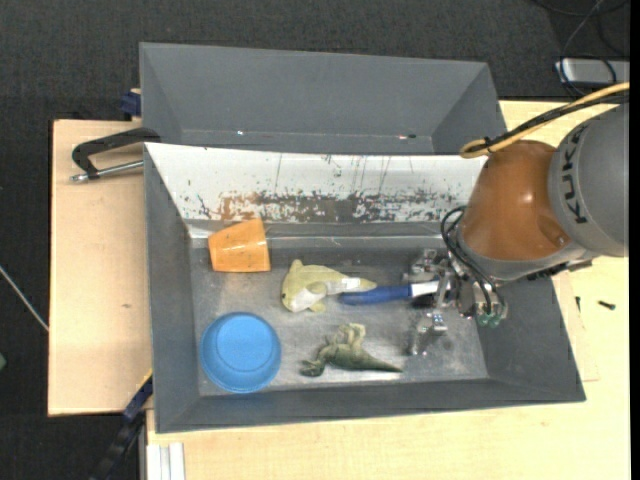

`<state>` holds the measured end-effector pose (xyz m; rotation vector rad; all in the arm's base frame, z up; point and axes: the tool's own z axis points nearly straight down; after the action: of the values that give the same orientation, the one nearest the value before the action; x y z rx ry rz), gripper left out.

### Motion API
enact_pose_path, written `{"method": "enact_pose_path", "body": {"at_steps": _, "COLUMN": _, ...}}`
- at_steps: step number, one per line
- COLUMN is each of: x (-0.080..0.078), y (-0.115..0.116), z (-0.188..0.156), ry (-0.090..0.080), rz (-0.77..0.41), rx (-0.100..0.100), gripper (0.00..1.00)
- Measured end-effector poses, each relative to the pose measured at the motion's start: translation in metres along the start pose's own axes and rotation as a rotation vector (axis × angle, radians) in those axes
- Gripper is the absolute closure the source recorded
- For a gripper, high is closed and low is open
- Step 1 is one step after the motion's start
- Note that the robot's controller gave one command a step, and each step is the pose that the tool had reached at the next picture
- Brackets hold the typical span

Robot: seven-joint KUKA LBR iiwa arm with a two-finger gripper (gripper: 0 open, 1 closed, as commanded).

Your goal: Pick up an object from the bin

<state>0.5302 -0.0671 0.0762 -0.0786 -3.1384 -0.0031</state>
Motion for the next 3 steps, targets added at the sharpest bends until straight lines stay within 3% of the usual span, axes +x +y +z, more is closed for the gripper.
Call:
{"method": "enact_pose_path", "body": {"at_steps": 1, "x": -0.008, "y": -0.003, "z": 0.001, "ry": -0.007, "rz": 0.054, "rx": -0.001, "gripper": 0.0}}
{"method": "enact_pose_path", "body": {"at_steps": 2, "x": -0.001, "y": 0.01, "z": 0.0, "ry": -0.004, "rz": 0.279, "rx": -0.001, "gripper": 0.0}}
{"method": "enact_pose_path", "body": {"at_steps": 3, "x": -0.002, "y": 0.009, "z": 0.0, "ry": -0.007, "rz": 0.279, "rx": 0.001, "gripper": 1.0}}
